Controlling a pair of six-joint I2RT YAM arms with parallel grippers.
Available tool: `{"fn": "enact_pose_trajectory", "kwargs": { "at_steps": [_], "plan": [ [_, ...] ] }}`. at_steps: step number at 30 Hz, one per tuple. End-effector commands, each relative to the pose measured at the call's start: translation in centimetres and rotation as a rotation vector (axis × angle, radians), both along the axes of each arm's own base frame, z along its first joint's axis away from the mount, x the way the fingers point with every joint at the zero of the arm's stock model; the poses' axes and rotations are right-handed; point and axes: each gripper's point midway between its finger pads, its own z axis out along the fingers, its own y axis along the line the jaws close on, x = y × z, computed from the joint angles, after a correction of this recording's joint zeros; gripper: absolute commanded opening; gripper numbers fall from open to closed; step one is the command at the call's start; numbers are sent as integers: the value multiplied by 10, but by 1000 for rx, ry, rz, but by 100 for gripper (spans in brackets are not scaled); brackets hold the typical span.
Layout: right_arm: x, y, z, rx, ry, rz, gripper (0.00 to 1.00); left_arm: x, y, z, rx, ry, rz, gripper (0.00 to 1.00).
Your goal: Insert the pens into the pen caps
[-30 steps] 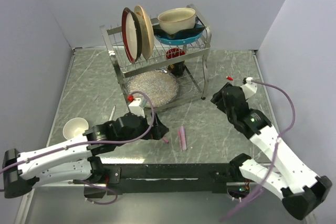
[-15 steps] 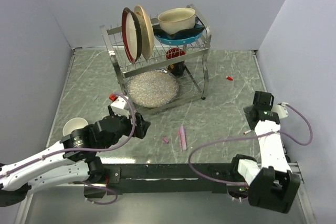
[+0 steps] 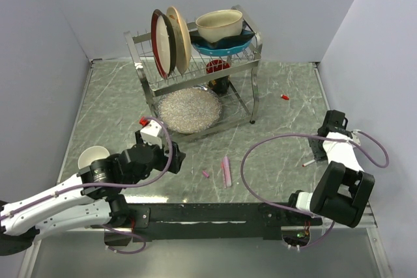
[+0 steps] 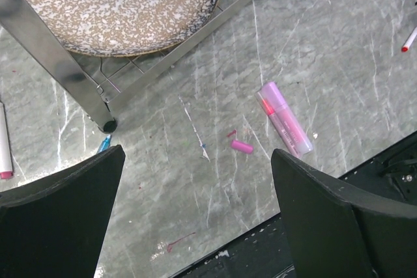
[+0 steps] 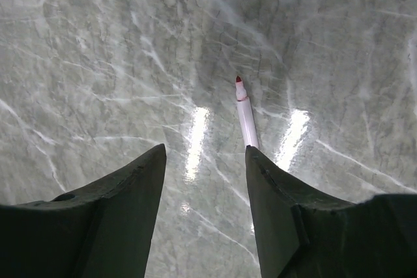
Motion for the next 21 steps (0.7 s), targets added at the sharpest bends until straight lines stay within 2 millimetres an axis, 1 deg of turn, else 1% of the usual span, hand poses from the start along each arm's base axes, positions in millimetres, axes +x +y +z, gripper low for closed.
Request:
{"fn": "enact_pose_trajectory", "kwargs": {
  "at_steps": [1, 4, 7, 11, 13, 14, 15, 17, 18, 20, 21],
  "plan": [
    [-1, 1, -9, 23, 7, -26, 57, -2, -3, -1, 21, -7, -34, 99],
    [-7, 6, -23, 49, 39, -24, 55, -2, -3, -1, 16, -9, -38, 99],
    [-14, 6, -30, 40, 59, -38, 54, -3, -5, -1, 14, -7, -46, 99],
    [-16, 3, -35, 26, 65, -50, 53, -3, -5, -1, 16, -8, -48, 100],
    [-20, 3, -41, 23, 84, -58, 51, -3, -5, 0, 14, -11, -51, 99],
    [-19, 3, -43, 25, 78, -60, 50, -3, -5, 0, 13, -13, -48, 99],
    [-19, 5, -46, 35, 76, -53, 44, -3, -4, -1, 16, -11, -44, 99],
    [-18, 7, -51, 42, 75, -47, 35, -1, -2, 1, 15, -15, -32, 99],
    [-19, 7, -52, 45, 76, -46, 28, -1, -2, 1, 12, -17, -31, 99],
    [-18, 6, -52, 29, 72, -29, 22, -1, -1, 3, 2, -23, -28, 99],
    [-17, 6, -51, 26, 67, -20, 17, -2, 0, 4, 0, -25, -30, 99]
  ]
}}
